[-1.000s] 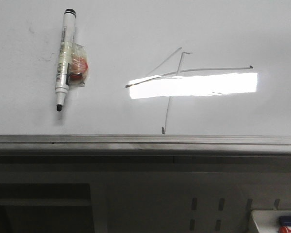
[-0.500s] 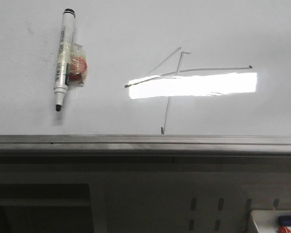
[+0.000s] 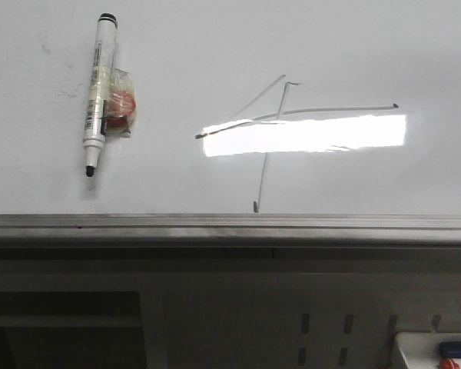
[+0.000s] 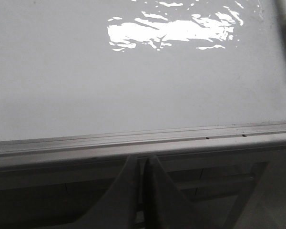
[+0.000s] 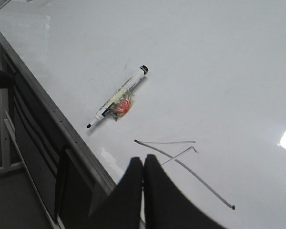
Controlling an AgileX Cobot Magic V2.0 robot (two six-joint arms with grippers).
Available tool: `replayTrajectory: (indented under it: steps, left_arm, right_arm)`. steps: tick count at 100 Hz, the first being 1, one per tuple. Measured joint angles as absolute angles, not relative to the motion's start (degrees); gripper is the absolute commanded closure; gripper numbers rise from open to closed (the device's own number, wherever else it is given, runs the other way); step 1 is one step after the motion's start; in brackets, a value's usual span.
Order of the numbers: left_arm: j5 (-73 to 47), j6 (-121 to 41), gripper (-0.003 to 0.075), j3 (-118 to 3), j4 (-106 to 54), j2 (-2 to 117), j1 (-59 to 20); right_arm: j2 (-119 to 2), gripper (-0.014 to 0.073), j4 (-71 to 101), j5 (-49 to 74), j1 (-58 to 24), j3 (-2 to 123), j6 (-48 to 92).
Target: Write number 4 on whiteboard
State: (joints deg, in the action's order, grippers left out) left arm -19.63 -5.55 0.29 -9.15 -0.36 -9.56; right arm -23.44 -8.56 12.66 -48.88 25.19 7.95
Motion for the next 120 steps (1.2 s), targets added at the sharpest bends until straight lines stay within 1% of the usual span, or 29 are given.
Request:
replayTrajectory:
  steps: [48,59,66,75,85,106,120]
  left_arm:
    - [-19.7,-5.5,0.0741,0.2,-9.1,-0.4,-9.6]
    - [-19.7,-5.5,0.0741,0.2,-9.1,-0.4,-9.6]
    - [-19.7,-5.5,0.0741,0.2,-9.1,-0.4,-9.6]
    - [-19.7,-5.5,0.0741,0.2,-9.1,-0.4,-9.6]
    - [-19.7,-5.5,0.0741,0.2,-9.1,-0.4,-9.6]
    - [-19.8,-5.5,0.0741,0.2,-9.1,-0.4,-9.6]
    - [-19.8,-5.5,0.0741,0.2,-9.1,-0.4,-9.6]
  right_arm:
    - [-23.4,0.0638,-8.6,12.7,-48.9,25.2,7.9]
    - [-23.4,0.0638,-8.6,16.2,-48.6,25.1,7.8]
    - [-23.4,0.0638,-8.6,18.7,-46.7,24.2,5.3]
    - [-23.3,0.0638,-9.1,21.0,-41.4,21.5,-1.8]
    - [-20.9,0.0638,-10.0,22.1,-31.9,17.3,-5.9]
    - [-9.4,0.0638,-10.5,21.4,-14.2,6.8,-7.5]
    - [-3.5,0.0638,-8.4,21.4,-7.1,0.4,-7.5]
